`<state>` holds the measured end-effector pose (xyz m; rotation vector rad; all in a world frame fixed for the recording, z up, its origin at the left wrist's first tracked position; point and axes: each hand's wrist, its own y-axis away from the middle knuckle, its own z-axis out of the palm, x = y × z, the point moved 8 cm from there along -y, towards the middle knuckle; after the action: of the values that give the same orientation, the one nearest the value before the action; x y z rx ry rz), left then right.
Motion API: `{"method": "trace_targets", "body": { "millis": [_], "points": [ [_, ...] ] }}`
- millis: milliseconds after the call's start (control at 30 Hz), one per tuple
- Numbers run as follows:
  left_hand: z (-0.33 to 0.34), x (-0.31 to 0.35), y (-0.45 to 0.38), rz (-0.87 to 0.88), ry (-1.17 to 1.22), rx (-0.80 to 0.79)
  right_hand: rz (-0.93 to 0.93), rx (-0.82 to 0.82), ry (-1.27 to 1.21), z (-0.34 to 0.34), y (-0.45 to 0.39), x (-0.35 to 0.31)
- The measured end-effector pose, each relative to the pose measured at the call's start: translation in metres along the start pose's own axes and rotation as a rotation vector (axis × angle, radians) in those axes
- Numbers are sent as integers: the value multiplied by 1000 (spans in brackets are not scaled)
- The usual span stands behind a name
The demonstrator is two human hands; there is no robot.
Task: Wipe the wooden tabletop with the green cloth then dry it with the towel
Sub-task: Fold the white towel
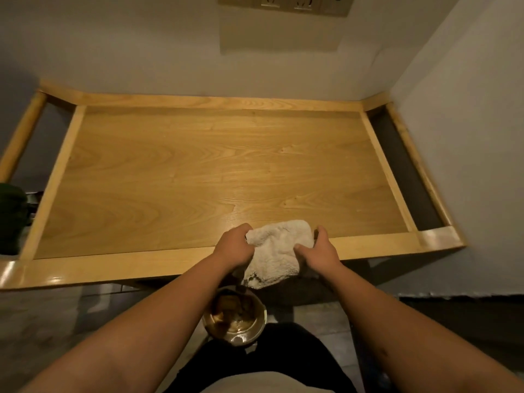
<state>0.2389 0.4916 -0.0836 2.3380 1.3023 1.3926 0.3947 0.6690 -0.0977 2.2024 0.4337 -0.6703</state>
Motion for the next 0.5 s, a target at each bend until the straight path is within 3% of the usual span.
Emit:
{"method": "trace_targets", "body": {
  "millis": [167, 500],
  "points": [
    [-1, -12, 15, -38, 125, -18, -51, -85, -36, 4, -1, -2],
    [-19, -37, 71, -18, 215, 10, -221, -494, -160, 14, 52, -18]
  ]
}}
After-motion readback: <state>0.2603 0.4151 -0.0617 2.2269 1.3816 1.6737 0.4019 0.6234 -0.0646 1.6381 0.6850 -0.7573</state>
